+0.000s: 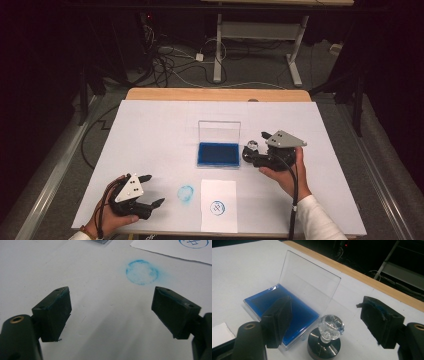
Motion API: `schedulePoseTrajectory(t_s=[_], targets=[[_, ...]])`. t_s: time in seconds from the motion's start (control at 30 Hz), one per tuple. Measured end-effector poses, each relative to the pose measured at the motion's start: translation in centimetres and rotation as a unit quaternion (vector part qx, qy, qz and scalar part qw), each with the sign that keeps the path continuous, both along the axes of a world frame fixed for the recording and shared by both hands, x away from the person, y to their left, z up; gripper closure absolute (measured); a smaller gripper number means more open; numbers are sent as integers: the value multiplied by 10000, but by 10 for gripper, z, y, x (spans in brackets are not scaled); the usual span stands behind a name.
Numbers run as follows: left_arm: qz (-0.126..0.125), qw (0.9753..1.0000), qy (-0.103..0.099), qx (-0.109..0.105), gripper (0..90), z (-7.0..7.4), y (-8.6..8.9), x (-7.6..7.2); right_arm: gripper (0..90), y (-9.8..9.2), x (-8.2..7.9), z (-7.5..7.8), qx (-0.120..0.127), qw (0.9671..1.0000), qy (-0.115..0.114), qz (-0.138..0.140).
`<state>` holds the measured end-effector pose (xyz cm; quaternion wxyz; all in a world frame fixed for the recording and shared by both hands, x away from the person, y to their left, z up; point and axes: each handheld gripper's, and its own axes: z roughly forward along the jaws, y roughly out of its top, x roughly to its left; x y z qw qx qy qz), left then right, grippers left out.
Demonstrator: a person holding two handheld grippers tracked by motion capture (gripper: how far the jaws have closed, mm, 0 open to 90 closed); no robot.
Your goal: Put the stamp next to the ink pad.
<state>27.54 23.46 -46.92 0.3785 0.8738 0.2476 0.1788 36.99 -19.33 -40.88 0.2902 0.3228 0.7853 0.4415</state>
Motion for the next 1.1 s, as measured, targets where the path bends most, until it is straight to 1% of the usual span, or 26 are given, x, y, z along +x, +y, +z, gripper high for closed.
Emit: schedulePoseTrajectory(t_s=[0.07, 0.13, 0.23, 0.3, 0.47, 0.53, 0.6, 0.77, 1.1], targets=[[-9, 10000, -5, -9, 157, 1, -1, 0, 251, 0, -2, 1, 3, 10000, 3, 9], [-4, 10000, -52, 19, 157, 1, -2, -1, 244, 0, -5, 2, 0, 10000, -20, 43], [57, 9999, -110, -21, 158, 3, -1, -1, 237, 0, -7, 5, 14, 10000, -58, 38], [81, 9999, -93, -46, 159, 3, 0, -1, 227, 0, -9, 6, -47, 10000, -78, 19], [51, 10000, -63, -6, 159, 1, 0, 0, 203, 0, -11, 8, -59, 9999, -110, -26], [42, 10000, -56, 3, 159, 1, 0, 0, 202, 0, -12, 9, -73, 9999, -116, 0], [43, 10000, -45, -8, 159, 1, 0, 0, 200, 1, -15, 9, -131, 9998, -157, -28], [35, 10000, -37, 15, 159, 1, 1, 0, 201, 3, -20, 11, -186, 9995, -238, -3], [30, 10000, -34, 18, 159, 2, 1, -1, 204, 8, -29, 15, -275, 9991, -304, 120]])
